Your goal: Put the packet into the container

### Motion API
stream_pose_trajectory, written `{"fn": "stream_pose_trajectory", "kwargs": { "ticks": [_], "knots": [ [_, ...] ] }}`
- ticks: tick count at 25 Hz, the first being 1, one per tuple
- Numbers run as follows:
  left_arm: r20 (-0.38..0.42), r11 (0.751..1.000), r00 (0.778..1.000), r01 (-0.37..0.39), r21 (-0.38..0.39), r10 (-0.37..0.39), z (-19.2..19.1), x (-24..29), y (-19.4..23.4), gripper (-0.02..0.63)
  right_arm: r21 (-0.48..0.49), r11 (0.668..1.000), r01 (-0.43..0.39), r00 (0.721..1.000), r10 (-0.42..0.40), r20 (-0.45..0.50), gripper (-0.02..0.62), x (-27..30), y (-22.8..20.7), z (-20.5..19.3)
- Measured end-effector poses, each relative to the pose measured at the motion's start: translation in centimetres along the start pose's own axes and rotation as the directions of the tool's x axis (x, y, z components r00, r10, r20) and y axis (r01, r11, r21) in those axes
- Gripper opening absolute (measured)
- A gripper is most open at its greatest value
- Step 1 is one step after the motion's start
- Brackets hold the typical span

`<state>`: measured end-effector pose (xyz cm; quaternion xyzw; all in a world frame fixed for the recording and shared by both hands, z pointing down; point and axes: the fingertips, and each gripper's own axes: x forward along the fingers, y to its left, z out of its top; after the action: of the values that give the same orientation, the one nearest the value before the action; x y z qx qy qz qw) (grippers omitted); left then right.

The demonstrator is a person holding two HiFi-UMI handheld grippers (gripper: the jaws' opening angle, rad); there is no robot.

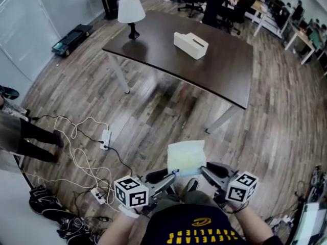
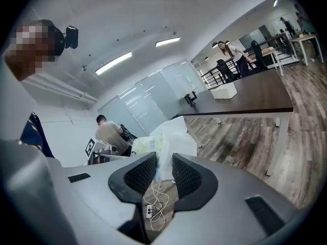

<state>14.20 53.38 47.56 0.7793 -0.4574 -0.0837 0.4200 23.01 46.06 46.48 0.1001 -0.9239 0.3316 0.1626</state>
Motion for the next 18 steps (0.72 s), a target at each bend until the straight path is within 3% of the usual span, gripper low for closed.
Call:
{"fn": "stream_pose_trajectory", "kwargs": {
  "ticks": [10, 18],
  "knots": [
    [0.071, 0.992, 0.991, -0.116, 0.057, 0.112, 5.4, 1.3, 3.2, 0.106, 0.085, 0.996, -0.029, 0.999, 0.028, 0.019, 0.1, 3.5, -2.4, 3.3],
    [0.073, 0.986, 0.984, -0.165, 0.026, 0.163, 10.5, 6.8, 6.2, 0.106, 0.12, 0.991, -0.06, 0.998, 0.06, 0.003, 0.1, 5.7, -8.4, 8.1]
  ]
}}
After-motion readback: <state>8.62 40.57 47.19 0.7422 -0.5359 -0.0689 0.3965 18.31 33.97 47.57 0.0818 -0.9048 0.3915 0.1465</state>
